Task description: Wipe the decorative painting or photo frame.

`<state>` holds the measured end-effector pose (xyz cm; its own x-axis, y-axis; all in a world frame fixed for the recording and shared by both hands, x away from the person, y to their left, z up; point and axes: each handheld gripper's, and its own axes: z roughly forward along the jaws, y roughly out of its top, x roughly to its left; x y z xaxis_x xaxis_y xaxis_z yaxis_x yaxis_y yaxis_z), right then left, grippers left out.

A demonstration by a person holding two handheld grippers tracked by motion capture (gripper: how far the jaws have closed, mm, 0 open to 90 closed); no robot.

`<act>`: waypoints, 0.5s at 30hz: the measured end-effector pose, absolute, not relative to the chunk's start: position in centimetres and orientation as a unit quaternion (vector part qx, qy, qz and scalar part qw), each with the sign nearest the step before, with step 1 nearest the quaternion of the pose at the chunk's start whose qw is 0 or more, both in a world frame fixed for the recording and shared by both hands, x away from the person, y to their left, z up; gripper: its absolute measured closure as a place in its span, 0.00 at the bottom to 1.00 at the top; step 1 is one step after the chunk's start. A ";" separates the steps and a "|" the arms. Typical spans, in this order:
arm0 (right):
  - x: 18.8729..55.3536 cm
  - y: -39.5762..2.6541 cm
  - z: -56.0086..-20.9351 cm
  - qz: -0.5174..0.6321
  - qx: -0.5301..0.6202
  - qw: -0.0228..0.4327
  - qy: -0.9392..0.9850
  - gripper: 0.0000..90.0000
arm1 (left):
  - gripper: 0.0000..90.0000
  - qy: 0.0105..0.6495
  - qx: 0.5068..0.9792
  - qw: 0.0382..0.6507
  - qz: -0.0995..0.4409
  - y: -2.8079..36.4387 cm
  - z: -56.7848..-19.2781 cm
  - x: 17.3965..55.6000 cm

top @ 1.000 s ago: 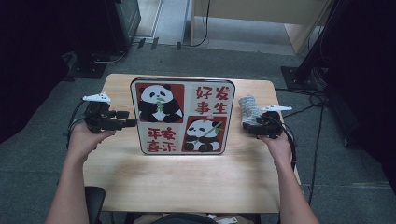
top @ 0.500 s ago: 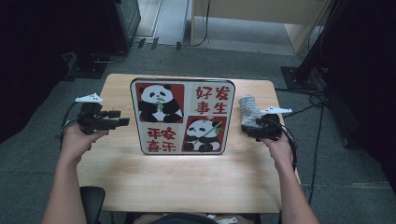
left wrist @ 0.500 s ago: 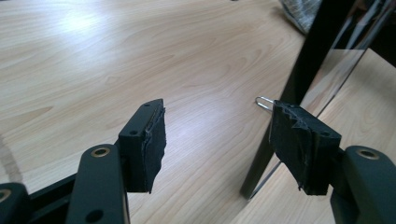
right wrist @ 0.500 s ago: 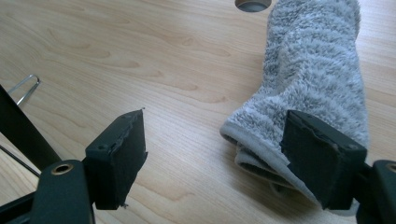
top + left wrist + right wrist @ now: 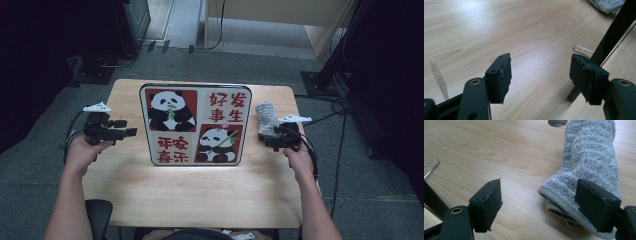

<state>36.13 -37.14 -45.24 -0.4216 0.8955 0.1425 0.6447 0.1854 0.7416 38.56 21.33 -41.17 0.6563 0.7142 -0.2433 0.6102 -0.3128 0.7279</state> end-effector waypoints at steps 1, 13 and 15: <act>36.2 -37.1 -45.3 0.378 0.513 0.168 0.752 0.24 | 0.35 0.410 0.807 0.421 0.060 21.3 -41.2 38.6; 36.3 -36.9 -45.6 0.359 0.515 0.194 0.754 0.21 | 0.28 0.402 0.805 0.430 0.077 21.1 -41.4 38.8; 36.3 -36.9 -45.6 0.359 0.511 0.193 0.757 0.21 | 0.28 0.408 0.802 0.428 0.082 21.2 -41.4 38.9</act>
